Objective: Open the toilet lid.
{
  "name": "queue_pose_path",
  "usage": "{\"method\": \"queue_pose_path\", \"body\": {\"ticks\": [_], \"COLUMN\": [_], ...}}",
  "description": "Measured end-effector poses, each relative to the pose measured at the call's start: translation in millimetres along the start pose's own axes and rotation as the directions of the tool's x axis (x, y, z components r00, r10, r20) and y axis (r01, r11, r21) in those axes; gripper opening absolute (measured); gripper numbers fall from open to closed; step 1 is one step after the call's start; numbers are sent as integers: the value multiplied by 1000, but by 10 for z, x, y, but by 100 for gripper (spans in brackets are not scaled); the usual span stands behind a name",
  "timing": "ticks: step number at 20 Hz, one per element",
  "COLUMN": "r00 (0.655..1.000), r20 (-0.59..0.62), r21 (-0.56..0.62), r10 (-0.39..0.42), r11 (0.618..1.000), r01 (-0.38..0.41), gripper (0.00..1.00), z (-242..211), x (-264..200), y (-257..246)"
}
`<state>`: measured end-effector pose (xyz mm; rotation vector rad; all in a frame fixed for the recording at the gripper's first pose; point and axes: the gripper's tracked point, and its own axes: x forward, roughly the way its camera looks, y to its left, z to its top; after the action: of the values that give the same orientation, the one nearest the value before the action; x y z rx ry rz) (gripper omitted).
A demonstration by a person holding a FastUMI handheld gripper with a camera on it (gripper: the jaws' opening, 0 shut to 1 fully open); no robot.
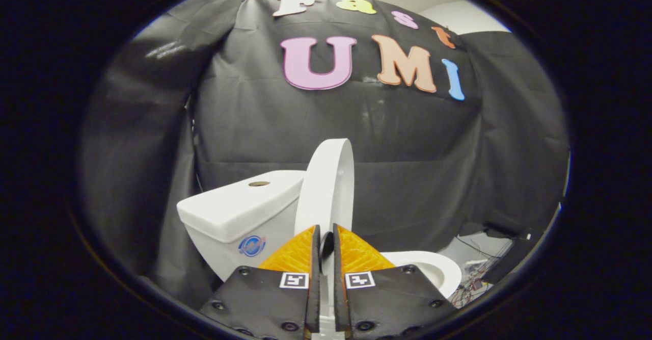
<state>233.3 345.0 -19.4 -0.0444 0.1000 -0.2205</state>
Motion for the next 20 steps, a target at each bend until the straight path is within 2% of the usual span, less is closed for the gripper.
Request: {"method": "queue_pose_path", "body": {"ticks": [5,9,13,15,17,20], "r00": [997,997,988,984,975,941], "r20": [-14,-39,-80,-61,-22,93], "r21": [-52,-142,-150,-164,-178,-131], "r10": [80,69,134,166,222,327], "r11": [995,987,978,971,959,940], "r01": [-80,-74,-144,-173,-222,-314], "gripper": [12,12,49,68,68,68], "z": [-41,-32,-90,-11,153,554], "x": [67,92,53,-6,-110,-306], "y": [404,499,627,656,712,765]}}
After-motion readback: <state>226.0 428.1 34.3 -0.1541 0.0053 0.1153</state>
